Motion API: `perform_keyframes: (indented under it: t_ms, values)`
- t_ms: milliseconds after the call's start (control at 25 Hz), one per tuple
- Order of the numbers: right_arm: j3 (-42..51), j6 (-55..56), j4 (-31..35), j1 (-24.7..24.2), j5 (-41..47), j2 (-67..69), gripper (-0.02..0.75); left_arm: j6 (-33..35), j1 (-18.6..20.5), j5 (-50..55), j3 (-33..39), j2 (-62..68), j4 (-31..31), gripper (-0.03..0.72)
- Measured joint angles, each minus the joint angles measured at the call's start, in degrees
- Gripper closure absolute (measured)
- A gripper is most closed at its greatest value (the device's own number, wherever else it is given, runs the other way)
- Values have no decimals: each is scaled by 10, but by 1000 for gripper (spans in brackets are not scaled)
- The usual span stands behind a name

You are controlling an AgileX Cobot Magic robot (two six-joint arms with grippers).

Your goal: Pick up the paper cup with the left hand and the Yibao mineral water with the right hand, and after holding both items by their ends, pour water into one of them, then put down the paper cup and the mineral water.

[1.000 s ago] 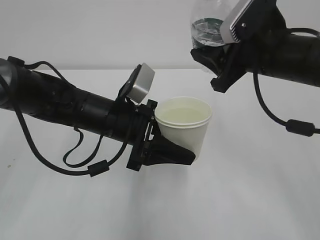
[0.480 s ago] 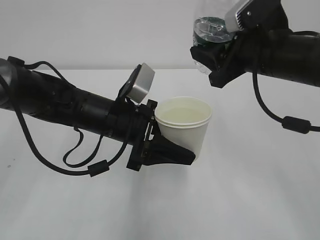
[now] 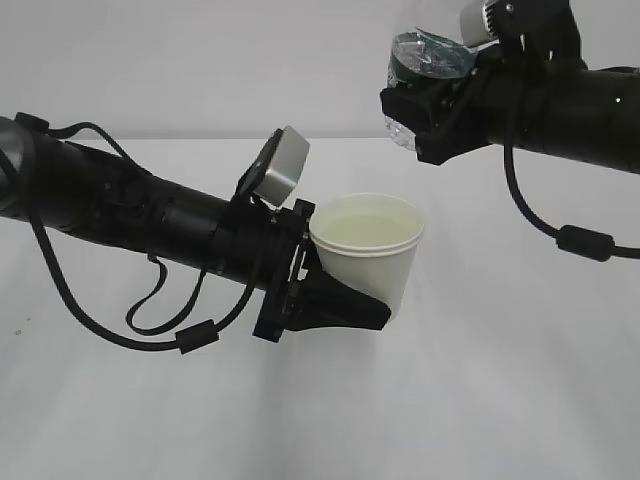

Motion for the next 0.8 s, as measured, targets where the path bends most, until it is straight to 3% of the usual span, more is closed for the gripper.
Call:
perform_keyframes:
  t_ms: [800]
  values:
    - [0,40,32,0,57,0,339,0,0,0,0,0,0,261]
